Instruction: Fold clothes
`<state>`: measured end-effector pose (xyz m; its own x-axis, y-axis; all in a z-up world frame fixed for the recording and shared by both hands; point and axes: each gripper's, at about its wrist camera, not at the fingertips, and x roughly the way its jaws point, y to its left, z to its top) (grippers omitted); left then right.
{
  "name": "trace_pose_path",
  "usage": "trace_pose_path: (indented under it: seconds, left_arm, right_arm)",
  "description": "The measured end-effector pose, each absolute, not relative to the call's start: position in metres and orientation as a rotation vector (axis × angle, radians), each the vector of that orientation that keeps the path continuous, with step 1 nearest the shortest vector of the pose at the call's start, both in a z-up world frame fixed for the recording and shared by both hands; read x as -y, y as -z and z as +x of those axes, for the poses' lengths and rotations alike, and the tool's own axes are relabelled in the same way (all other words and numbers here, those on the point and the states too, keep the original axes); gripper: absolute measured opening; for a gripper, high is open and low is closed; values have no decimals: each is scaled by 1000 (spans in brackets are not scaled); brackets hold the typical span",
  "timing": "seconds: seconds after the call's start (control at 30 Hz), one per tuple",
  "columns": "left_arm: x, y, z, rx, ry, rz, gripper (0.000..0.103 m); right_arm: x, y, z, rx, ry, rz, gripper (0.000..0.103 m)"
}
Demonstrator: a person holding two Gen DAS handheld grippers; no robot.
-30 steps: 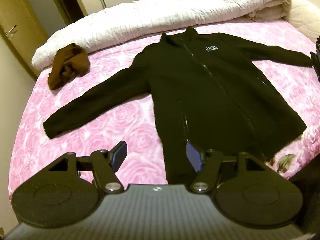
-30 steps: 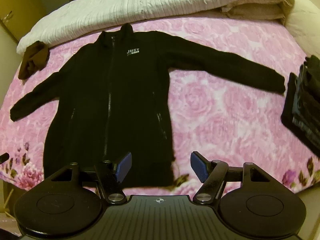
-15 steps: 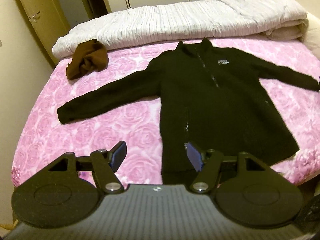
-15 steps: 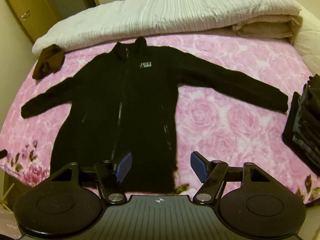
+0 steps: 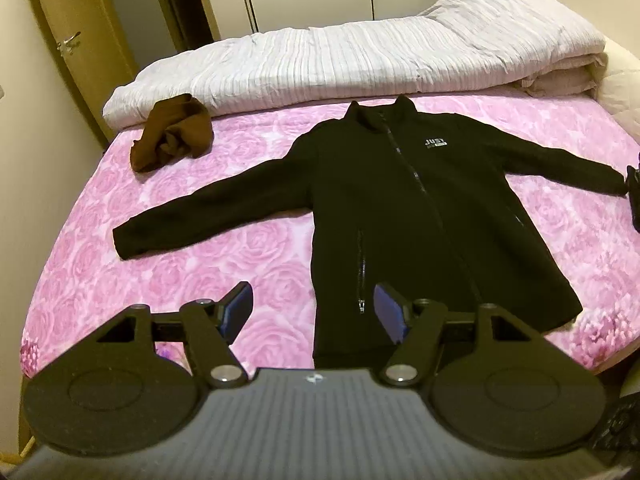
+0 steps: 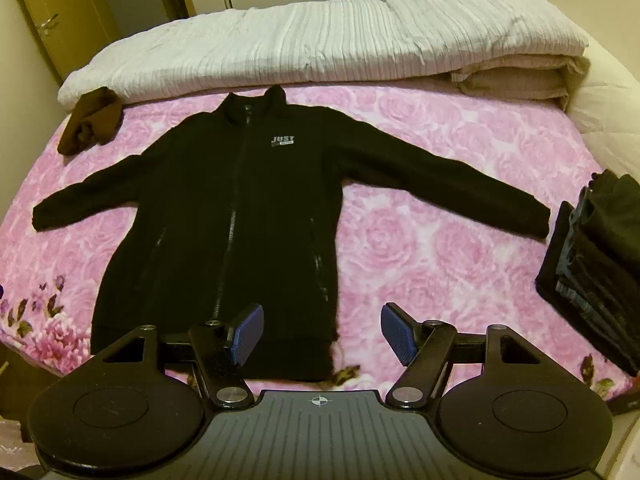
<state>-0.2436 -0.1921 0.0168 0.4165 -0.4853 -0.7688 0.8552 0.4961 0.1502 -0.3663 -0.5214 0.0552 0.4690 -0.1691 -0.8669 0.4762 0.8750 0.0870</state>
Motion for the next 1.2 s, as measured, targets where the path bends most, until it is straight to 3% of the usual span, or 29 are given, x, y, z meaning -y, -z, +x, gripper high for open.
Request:
trace_pose_path:
  seconds: [0.83, 1.2]
  left_arm:
    - [171, -4, -185, -762, 822, 549, 64]
    - [133, -11, -157, -798, 595, 511, 66]
  right_arm:
    - [465, -39, -323, -1045, 364, 322, 69]
    - [481, -25, -258, -973, 208, 264, 69]
